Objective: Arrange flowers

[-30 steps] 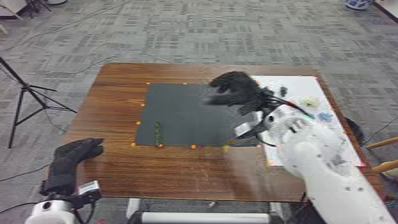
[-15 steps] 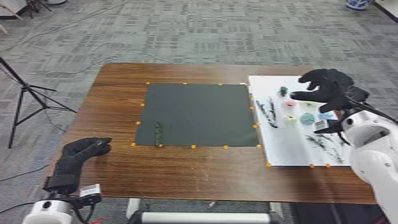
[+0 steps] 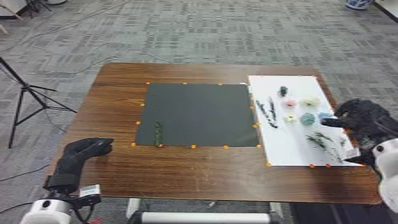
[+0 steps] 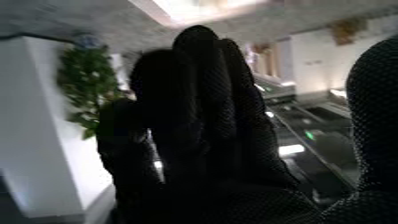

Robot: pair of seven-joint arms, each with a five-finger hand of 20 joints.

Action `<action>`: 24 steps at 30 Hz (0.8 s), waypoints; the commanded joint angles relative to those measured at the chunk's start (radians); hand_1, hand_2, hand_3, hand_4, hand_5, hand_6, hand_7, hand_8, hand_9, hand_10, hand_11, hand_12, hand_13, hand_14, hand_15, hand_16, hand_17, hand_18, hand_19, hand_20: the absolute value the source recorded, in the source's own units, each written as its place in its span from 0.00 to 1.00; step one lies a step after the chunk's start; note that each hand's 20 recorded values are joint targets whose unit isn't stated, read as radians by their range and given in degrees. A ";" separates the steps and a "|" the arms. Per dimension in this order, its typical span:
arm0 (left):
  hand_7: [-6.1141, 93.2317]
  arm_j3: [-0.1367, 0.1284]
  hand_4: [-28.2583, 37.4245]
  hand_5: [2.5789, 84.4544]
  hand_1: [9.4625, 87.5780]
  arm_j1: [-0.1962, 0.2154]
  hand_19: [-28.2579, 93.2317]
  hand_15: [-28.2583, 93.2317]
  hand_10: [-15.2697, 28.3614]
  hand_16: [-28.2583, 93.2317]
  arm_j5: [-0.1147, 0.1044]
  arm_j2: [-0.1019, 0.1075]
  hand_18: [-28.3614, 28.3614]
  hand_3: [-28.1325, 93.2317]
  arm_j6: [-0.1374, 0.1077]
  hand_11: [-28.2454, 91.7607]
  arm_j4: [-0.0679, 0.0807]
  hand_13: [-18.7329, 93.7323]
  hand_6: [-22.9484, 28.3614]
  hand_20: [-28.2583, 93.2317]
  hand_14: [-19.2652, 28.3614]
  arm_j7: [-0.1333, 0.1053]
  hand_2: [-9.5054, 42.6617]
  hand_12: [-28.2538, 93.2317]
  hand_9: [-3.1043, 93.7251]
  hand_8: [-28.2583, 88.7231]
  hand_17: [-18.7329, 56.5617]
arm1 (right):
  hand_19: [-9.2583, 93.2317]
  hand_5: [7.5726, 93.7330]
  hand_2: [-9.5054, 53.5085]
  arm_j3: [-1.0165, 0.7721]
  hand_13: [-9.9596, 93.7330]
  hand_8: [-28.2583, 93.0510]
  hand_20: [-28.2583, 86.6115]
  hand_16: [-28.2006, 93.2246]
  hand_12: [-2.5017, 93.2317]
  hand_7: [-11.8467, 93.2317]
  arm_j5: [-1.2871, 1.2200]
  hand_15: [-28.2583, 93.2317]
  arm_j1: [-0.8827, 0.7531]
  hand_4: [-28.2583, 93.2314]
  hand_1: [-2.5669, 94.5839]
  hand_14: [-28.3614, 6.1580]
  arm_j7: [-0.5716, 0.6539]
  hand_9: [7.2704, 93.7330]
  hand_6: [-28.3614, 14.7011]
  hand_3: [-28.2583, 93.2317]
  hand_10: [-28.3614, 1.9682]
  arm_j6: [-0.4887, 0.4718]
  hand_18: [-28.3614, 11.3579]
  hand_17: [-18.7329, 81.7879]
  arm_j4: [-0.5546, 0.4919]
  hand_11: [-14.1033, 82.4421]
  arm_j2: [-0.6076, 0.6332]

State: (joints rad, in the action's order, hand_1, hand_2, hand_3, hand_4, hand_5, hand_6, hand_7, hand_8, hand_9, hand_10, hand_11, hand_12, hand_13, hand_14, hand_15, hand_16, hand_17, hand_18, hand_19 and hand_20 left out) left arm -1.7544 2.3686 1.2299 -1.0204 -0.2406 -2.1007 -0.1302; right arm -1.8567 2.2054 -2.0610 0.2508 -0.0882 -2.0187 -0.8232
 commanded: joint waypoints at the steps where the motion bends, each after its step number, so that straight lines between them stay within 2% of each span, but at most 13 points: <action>1: 0.30 -0.017 0.12 0.64 0.26 0.011 0.44 0.53 0.68 0.26 0.015 -0.019 0.78 0.77 0.066 0.47 -0.009 0.53 0.47 0.46 0.79 0.007 0.10 0.39 0.59 0.17 0.28 | 0.95 0.65 0.00 0.045 0.86 0.20 0.75 0.52 0.38 0.34 0.033 0.74 -0.032 0.07 0.33 0.57 0.073 0.82 0.54 0.74 0.52 -0.014 0.15 0.62 0.016 0.56 -0.030; 5: 0.30 -0.022 0.12 0.64 0.25 0.007 0.44 0.53 0.68 0.26 0.030 -0.023 0.78 0.78 0.086 0.47 -0.011 0.53 0.47 0.46 0.79 0.016 0.09 0.39 0.59 0.17 0.28 | 0.98 0.66 0.00 0.036 0.89 0.20 0.73 0.52 0.38 0.36 0.043 0.74 -0.062 0.07 0.35 0.62 0.081 0.86 0.55 0.73 0.54 -0.002 0.18 0.66 0.013 0.57 -0.038; 11: 0.30 -0.025 0.12 0.64 0.25 0.013 0.44 0.53 0.68 0.26 0.035 -0.029 0.79 0.78 0.096 0.47 -0.015 0.53 0.46 0.46 0.79 0.020 0.09 0.39 0.59 0.16 0.28 | 1.00 0.67 0.00 0.026 0.94 0.20 0.72 0.52 0.37 0.37 0.047 0.73 -0.114 0.07 0.39 0.69 0.075 0.90 0.56 0.75 0.60 0.002 0.21 0.70 0.002 0.58 -0.059; 14: 0.30 -0.023 0.12 0.64 0.25 0.010 0.44 0.53 0.68 0.26 0.040 -0.034 0.79 0.78 0.108 0.47 -0.014 0.53 0.46 0.46 0.79 0.028 0.09 0.39 0.59 0.16 0.28 | 1.00 0.68 0.00 0.040 0.96 0.20 0.72 0.52 0.37 0.38 0.031 0.72 -0.125 0.07 0.44 0.71 0.094 0.92 0.57 0.74 0.62 -0.004 0.23 0.72 -0.002 0.58 -0.066; 15: 0.30 -0.021 0.12 0.64 0.25 0.006 0.44 0.53 0.68 0.26 0.040 -0.032 0.79 0.78 0.114 0.47 -0.011 0.53 0.46 0.46 0.79 0.030 0.09 0.39 0.59 0.16 0.28 | 1.00 0.68 0.00 0.045 0.96 0.21 0.72 0.53 0.36 0.38 0.026 0.72 -0.131 0.07 0.45 0.71 0.104 0.92 0.57 0.74 0.63 -0.001 0.23 0.73 -0.005 0.58 -0.068; 17: 0.30 -0.023 0.11 0.64 0.25 0.007 0.44 0.53 0.68 0.26 0.047 -0.033 0.79 0.78 0.123 0.47 -0.012 0.53 0.46 0.46 0.79 0.032 0.09 0.39 0.59 0.16 0.28 | 1.00 0.68 0.00 0.055 0.97 0.36 0.72 0.53 0.36 0.38 0.024 0.71 -0.131 0.07 0.51 0.73 0.099 0.93 0.59 0.71 0.64 0.016 0.24 0.74 -0.001 0.58 -0.072; 19: 0.30 -0.024 0.11 0.64 0.25 0.010 0.44 0.53 0.68 0.26 0.049 -0.038 0.79 0.78 0.126 0.47 -0.014 0.53 0.46 0.46 0.79 0.033 0.09 0.39 0.59 0.16 0.28 | 1.00 0.68 0.00 0.066 0.98 0.42 0.72 0.53 0.36 0.38 0.027 0.71 -0.125 0.08 0.56 0.73 0.100 0.94 0.60 0.67 0.65 0.021 0.25 0.75 0.003 0.59 -0.072; 23: 0.30 -0.022 0.12 0.64 0.25 0.008 0.44 0.53 0.67 0.26 0.053 -0.038 0.78 0.78 0.132 0.47 -0.014 0.53 0.46 0.46 0.79 0.038 0.10 0.39 0.58 0.16 0.28 | 1.00 0.68 0.00 0.094 1.00 0.45 0.73 0.54 0.36 0.41 0.028 0.70 -0.107 0.13 0.64 0.74 0.112 0.95 0.63 0.60 0.68 0.064 0.25 0.76 0.018 0.59 -0.061; 24: 0.30 -0.022 0.11 0.64 0.25 0.008 0.43 0.53 0.68 0.26 0.053 -0.038 0.78 0.78 0.132 0.47 -0.015 0.53 0.46 0.46 0.79 0.039 0.10 0.39 0.58 0.16 0.28 | 1.00 0.68 0.00 0.102 1.00 0.45 0.73 0.54 0.36 0.43 0.019 0.70 -0.103 0.13 0.64 0.75 0.114 0.96 0.63 0.61 0.68 0.085 0.26 0.76 0.023 0.59 -0.055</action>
State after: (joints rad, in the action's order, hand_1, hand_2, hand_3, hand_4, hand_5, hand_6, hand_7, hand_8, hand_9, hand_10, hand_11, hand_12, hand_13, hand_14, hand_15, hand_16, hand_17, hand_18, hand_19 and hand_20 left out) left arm -1.7748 2.3706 1.2720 -1.0448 -0.1296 -2.1055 -0.1058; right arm -1.7954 2.2264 -2.1711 0.3462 -0.0770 -2.0118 -0.8854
